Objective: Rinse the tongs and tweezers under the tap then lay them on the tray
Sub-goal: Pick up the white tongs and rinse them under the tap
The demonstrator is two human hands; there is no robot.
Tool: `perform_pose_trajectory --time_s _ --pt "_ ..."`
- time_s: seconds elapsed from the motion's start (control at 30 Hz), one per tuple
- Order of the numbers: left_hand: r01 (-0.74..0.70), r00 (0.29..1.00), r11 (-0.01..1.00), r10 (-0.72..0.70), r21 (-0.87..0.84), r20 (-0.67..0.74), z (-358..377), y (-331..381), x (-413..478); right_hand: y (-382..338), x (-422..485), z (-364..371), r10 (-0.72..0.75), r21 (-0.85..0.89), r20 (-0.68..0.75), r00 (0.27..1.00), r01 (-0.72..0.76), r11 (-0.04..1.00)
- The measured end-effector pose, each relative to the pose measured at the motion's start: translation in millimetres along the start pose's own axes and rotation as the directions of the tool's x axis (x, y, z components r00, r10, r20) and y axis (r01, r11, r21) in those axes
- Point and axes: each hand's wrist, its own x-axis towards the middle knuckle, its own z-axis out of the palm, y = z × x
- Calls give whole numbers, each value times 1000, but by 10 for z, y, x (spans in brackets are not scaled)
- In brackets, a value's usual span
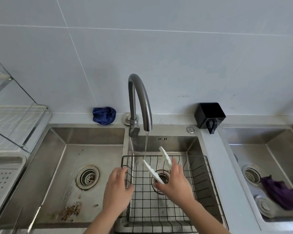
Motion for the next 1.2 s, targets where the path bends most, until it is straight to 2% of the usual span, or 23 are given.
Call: perform_pose_trajectory --time_s 0.1,0.2,0.3,0.47,0.6,0.77,0.87,1.03,1.2 --pt "-54 998 981 46 188 44 166 -93 -203 173 -82 54 51 -82 -7 999 -52 995" --pt "-71 995 964 50 255 89 292 -105 -300 309 -84 94 -12 -244 -17 1000 7 970" --pt "-93 994 950 75 298 73 364 -118 -331 410 -34 146 -70 -390 43 997 81 917" --pt "-127 992 914 122 384 39 413 -159 -355 471 14 217 -26 -463 102 994 71 883" --pt "-110 993 909 89 402 73 417 -165 -345 474 -74 252 -32 -452 75 997 62 890" --pt "-112 994 904 100 412 51 423 -182 -342 414 -337 392 -107 -302 12 994 106 948" --pt "-111 994 912 101 395 47 425 -182 -353 306 -470 535 -131 -251 49 990 139 958" --pt "-100 995 939 89 329 49 359 -199 -378 114 -566 747 -161 -226 72 984 173 959" --pt "-98 995 948 104 303 -3 133 -340 -502 25 -589 823 -237 -284 69 969 247 927"
